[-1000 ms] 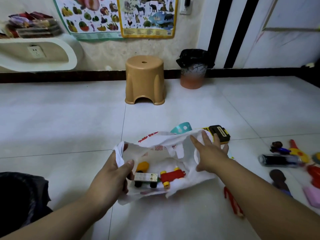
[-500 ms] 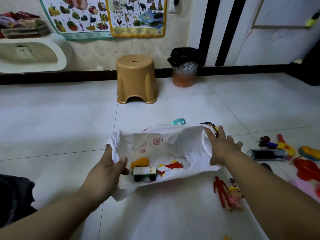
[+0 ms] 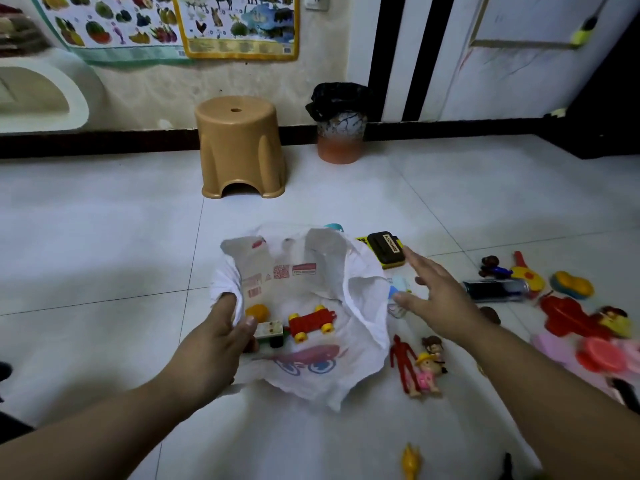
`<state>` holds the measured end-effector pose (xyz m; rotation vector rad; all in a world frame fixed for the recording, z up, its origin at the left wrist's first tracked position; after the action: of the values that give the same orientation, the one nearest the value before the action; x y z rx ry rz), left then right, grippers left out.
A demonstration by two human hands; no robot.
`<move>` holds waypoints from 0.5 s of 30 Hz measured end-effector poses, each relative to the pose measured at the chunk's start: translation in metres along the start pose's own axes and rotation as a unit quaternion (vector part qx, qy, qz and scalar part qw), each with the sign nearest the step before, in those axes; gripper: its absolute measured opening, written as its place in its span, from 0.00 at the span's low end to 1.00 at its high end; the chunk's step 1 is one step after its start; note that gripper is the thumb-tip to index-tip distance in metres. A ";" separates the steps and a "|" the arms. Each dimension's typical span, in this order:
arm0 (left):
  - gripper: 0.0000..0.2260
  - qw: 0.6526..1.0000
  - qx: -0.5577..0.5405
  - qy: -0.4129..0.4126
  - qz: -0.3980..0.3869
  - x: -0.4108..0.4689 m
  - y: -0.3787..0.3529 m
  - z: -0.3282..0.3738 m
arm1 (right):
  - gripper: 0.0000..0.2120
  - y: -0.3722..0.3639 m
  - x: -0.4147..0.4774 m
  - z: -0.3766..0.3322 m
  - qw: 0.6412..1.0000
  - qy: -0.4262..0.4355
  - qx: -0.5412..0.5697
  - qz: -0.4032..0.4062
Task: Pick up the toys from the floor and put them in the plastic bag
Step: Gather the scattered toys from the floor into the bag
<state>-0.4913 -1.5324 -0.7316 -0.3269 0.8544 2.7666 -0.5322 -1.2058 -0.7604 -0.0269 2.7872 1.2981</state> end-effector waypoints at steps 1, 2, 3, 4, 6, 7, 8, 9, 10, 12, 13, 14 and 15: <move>0.07 1.000 -0.002 -0.002 0.001 -0.002 0.000 0.001 | 0.32 0.001 -0.007 0.013 0.999 -0.016 0.016 0.038; 0.07 1.000 -0.007 0.000 0.002 -0.006 -0.001 0.003 | 0.28 -0.003 -0.014 0.032 0.997 -0.047 0.018 0.062; 0.08 1.000 -0.012 0.002 0.003 -0.009 -0.002 0.004 | 0.26 -0.012 -0.019 0.053 0.994 -0.090 0.004 0.061; 0.08 1.000 -0.013 0.003 0.003 -0.012 -0.003 0.005 | 0.26 -0.026 -0.024 0.076 0.990 -0.139 -0.013 0.034; 0.10 1.000 -0.013 0.013 -0.006 -0.018 -0.006 0.007 | 0.31 -0.063 -0.037 0.115 0.972 -0.223 -0.039 -0.065; 0.11 1.000 -0.012 0.021 -0.016 -0.020 -0.008 0.007 | 0.35 -0.080 -0.043 0.128 0.960 -0.248 -0.061 -0.110; 0.11 0.999 -0.016 0.028 -0.026 -0.023 -0.010 0.007 | 0.37 -0.093 -0.049 0.137 0.949 -0.266 -0.091 -0.140; 0.11 0.999 -0.026 0.033 -0.034 -0.026 -0.011 0.006 | 0.39 -0.103 -0.052 0.142 0.942 -0.276 -0.118 -0.153; 0.11 0.998 -0.035 0.038 -0.038 -0.029 -0.012 0.006 | 0.41 -0.111 -0.054 0.144 0.937 -0.283 -0.133 -0.155; 0.11 0.997 -0.051 0.043 -0.034 -0.035 -0.013 0.007 | 0.43 -0.121 -0.053 0.144 0.937 -0.291 -0.128 -0.144; 0.11 0.997 -0.062 0.045 -0.030 -0.037 -0.014 0.007 | 0.43 -0.126 -0.051 0.143 0.938 -0.292 -0.119 -0.139; 0.13 0.996 -0.075 0.049 -0.028 -0.037 -0.015 0.006 | 0.42 -0.130 -0.049 0.143 0.939 -0.294 -0.114 -0.137; 0.15 0.994 -0.089 0.054 -0.028 -0.037 -0.015 0.005 | 0.40 -0.134 -0.047 0.143 0.939 -0.293 -0.116 -0.134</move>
<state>-0.4530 -1.5228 -0.7253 -0.5279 0.6115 2.8003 -0.4722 -1.1830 -0.9517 -0.0260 2.0454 1.2931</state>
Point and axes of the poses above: each hand's wrist, its own x-axis towards the middle knuckle, its own y-axis out of the back of the hand, z = x × y, the point moved 7 cm from there along x, towards the middle knuckle, and after that the axes turned 6 degrees about -z, right-handed, at the moved point
